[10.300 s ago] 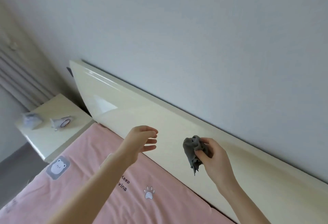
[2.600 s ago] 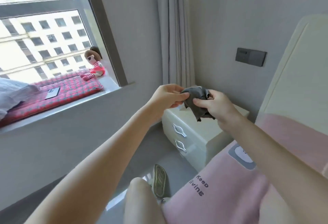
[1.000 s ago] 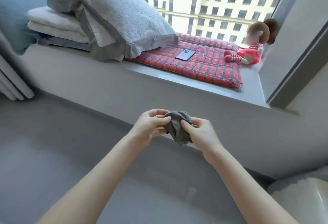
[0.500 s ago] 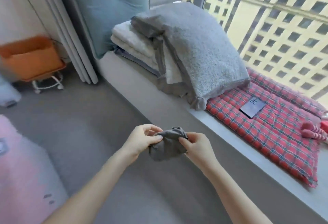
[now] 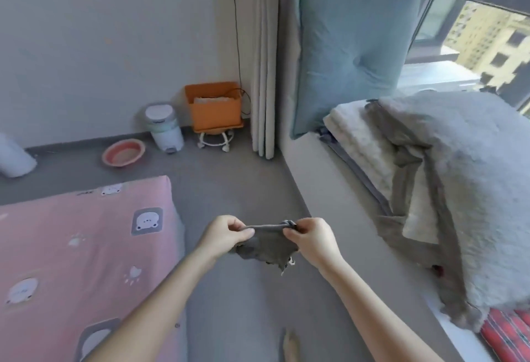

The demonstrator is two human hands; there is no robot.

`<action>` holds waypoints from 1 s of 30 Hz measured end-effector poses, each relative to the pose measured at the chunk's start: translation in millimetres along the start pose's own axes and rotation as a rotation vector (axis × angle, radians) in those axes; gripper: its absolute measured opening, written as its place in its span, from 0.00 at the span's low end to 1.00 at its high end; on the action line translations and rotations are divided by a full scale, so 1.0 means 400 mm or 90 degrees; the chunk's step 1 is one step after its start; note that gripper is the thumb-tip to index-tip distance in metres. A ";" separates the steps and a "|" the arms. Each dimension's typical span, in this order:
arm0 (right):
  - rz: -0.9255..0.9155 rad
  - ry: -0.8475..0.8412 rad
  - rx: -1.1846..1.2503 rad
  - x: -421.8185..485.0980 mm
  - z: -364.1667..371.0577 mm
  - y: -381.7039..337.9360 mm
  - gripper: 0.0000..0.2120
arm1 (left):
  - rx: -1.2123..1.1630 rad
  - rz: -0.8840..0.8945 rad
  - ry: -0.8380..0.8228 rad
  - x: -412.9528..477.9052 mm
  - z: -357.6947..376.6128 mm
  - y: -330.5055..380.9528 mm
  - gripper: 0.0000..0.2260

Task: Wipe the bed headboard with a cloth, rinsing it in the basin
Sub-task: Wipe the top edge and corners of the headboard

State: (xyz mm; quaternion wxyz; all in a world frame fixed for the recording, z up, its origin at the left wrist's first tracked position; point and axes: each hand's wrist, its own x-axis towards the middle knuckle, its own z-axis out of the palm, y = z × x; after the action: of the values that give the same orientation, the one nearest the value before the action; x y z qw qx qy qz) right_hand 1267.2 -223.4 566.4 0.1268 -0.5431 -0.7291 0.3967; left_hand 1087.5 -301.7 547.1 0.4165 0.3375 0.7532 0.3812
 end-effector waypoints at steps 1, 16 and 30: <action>-0.013 -0.019 -0.003 0.049 0.007 -0.026 0.18 | 0.003 -0.005 0.020 0.029 -0.023 0.007 0.07; -0.218 -0.274 -0.188 0.831 0.242 -0.529 0.21 | -0.154 -0.131 0.280 0.571 -0.433 0.035 0.07; -0.200 -0.313 -0.119 1.541 0.589 -0.993 0.23 | -0.069 -0.154 0.481 1.309 -0.964 0.097 0.14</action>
State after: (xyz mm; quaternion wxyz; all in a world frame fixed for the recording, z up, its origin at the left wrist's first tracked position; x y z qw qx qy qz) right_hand 614.6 185.2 545.4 -0.0443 -0.3208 -0.8461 0.4234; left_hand 531.1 36.3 526.2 0.1694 0.0598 0.8663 0.4660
